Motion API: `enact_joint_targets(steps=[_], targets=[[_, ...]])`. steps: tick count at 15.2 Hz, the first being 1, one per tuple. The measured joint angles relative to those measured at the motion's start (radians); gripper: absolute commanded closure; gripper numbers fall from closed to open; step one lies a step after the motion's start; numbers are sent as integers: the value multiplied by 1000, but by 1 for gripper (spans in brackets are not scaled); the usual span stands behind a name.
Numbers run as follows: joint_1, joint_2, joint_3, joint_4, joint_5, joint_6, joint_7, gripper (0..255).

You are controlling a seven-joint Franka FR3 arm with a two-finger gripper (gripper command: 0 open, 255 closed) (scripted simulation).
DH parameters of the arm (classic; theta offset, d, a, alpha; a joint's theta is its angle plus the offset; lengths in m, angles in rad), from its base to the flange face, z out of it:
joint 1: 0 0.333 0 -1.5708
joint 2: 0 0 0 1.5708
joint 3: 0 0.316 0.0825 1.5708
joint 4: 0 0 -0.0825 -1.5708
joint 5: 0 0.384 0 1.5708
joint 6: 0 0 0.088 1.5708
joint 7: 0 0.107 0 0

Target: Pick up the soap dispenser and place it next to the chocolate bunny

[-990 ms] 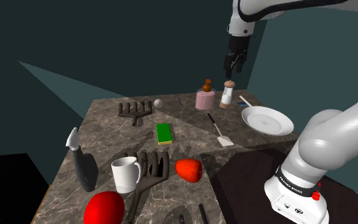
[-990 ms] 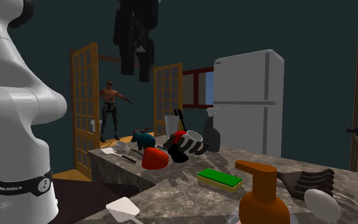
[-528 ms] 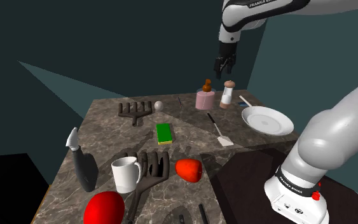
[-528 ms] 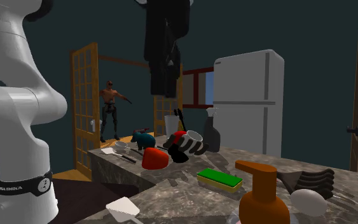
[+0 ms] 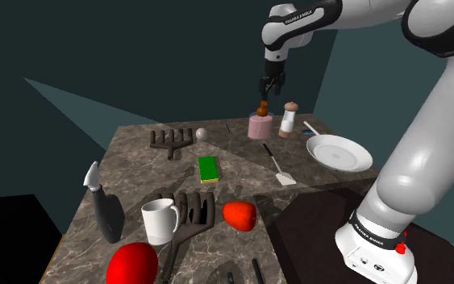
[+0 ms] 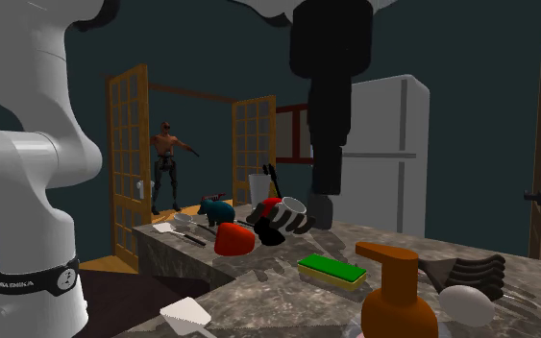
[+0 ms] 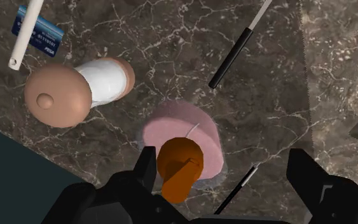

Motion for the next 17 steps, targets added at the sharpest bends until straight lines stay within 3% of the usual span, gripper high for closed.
enact_joint_targets(steps=[6, 17], targets=[[-32, 212, -16, 189, 61, 25, -50, 0], [-38, 256, -15, 148, 74, 110, -60, 0]])
